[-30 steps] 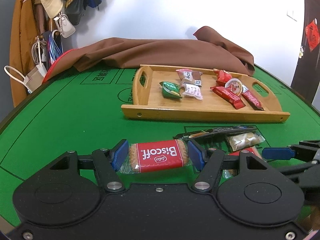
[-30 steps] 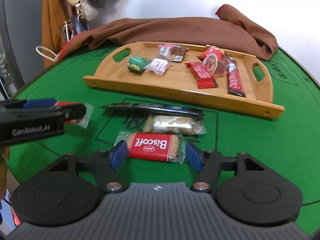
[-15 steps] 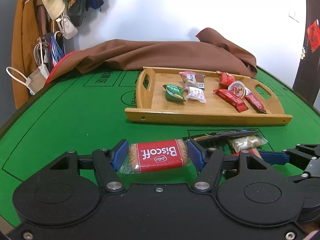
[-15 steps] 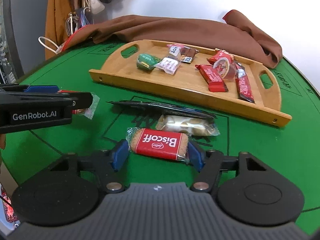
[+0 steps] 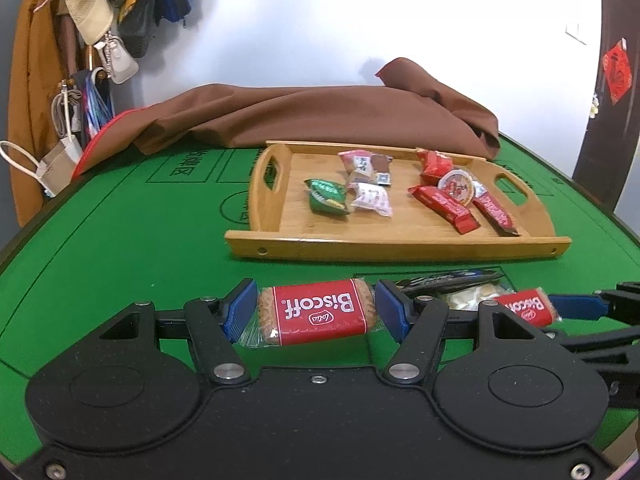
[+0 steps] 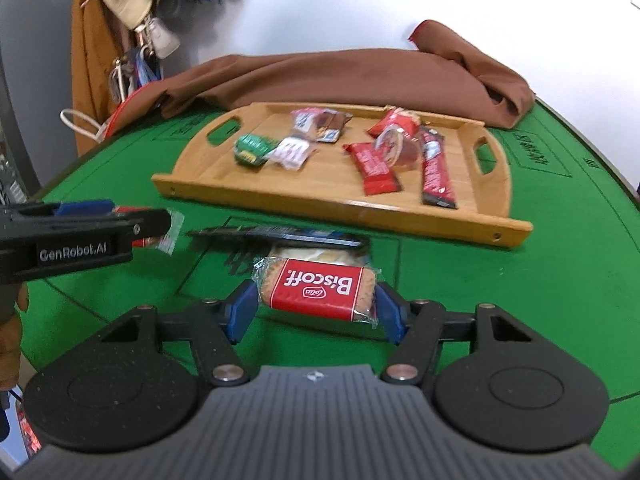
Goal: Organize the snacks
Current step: 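Carry both Biscoff packets over the tray with both tools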
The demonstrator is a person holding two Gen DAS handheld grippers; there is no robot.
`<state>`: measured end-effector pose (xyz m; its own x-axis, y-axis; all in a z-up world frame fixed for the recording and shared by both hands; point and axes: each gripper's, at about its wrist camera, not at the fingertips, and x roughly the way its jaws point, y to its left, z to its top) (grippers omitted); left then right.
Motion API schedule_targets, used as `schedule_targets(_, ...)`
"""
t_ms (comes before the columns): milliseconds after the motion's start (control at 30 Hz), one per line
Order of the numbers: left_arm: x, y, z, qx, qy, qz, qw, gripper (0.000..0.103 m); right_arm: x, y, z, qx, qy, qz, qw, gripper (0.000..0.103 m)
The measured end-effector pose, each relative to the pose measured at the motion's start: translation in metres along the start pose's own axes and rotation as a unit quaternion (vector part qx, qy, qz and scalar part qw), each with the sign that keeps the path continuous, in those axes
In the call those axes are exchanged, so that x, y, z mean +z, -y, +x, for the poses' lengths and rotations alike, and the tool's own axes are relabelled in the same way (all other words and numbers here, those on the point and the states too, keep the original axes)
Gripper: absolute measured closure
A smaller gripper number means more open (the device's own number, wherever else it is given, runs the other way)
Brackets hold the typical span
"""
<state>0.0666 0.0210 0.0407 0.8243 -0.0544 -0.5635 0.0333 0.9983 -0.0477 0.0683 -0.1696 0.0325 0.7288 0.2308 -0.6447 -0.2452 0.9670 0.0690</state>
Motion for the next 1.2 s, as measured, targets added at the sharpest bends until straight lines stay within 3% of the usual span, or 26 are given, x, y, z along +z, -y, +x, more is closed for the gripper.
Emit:
schedule_targets(300, 0.03, 0.004, 0.014, -0.024, -0.001, 0.0, 0.9997, 0.04, 0.025, 0.028, 0.003, -0.013, 0.014, 0.027, 0.999, 0.037)
schedule_targets(767, 0.075, 0.0, 0.079, -0.065, -0.072, -0.027, 0.9949, 0.041, 0.071, 0.063, 0.042, -0.032, -0.01, 0.043, 0.999, 0.037)
schedule_targets(1200, 0.081, 0.012, 0.135, -0.053, -0.105, -0.016, 0.9929, 0.041, 0.083, 0.071, 0.088, -0.031, -0.053, 0.041, 0.997, 0.037)
